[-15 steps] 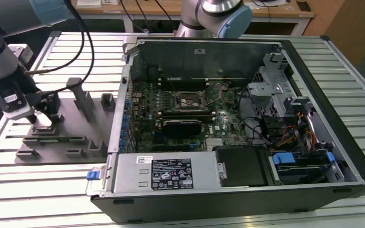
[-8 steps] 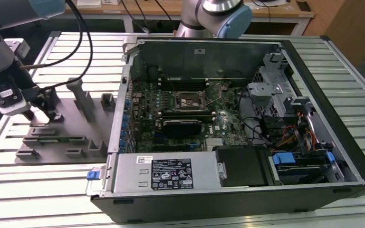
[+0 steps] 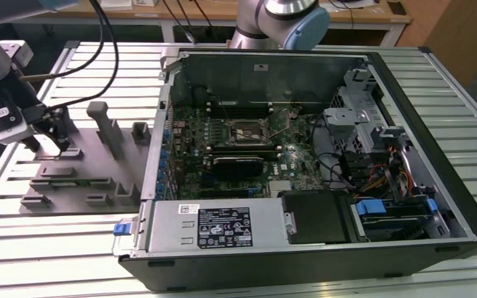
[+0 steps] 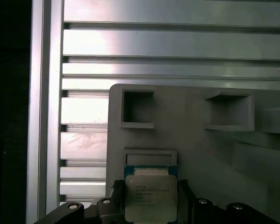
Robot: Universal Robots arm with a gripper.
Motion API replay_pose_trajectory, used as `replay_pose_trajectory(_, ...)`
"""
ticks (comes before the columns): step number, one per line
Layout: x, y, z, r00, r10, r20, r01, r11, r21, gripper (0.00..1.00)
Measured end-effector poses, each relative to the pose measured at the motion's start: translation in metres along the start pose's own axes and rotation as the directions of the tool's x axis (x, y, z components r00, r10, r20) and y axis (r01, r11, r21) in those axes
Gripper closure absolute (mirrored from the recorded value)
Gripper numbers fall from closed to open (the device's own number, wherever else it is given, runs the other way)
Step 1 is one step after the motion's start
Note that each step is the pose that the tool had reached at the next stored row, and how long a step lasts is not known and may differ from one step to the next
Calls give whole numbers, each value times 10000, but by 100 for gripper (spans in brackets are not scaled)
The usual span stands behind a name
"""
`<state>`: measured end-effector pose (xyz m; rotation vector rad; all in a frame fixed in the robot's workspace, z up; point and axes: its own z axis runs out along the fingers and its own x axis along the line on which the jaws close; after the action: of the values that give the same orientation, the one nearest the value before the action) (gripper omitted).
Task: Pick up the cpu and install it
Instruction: 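Pick up the cpu and move it towards the insertion slot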
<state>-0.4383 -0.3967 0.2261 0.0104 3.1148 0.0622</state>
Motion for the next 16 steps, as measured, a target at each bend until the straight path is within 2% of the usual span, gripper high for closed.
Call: replay_pose_trajectory(16,-10,16,-395,10000,-2,33,2,10000,0,46)
